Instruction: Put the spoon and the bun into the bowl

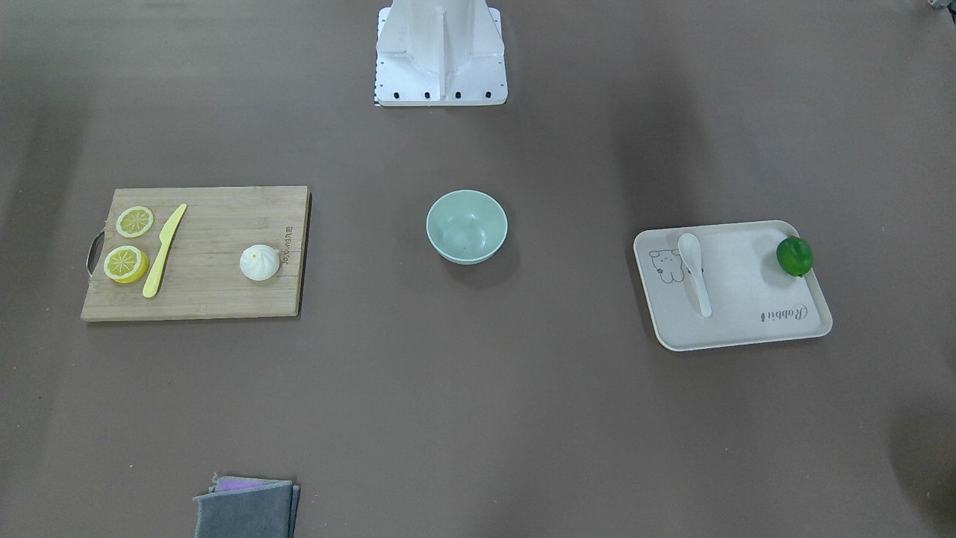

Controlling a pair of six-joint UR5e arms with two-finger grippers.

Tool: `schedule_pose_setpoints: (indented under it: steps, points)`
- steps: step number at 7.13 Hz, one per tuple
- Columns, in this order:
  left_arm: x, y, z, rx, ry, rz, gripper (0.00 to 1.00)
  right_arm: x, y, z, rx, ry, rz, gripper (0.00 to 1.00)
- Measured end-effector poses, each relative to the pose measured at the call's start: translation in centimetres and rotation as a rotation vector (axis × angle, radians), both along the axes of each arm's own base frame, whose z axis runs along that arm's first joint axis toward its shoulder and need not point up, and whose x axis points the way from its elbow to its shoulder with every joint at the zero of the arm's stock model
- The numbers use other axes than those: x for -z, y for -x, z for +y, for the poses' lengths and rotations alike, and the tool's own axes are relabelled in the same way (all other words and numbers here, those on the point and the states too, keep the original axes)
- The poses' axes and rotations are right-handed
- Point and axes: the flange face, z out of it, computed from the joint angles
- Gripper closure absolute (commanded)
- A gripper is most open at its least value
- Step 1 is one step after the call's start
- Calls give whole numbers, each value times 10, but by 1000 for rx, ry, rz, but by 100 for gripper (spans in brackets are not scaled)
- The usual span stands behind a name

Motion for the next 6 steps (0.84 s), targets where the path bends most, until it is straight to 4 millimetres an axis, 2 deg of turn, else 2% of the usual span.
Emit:
schedule_pose_setpoints:
  steps: [6]
  points:
    - [-6,0,2,-10,42,44,2,-5,15,-3,35,10,-19,0]
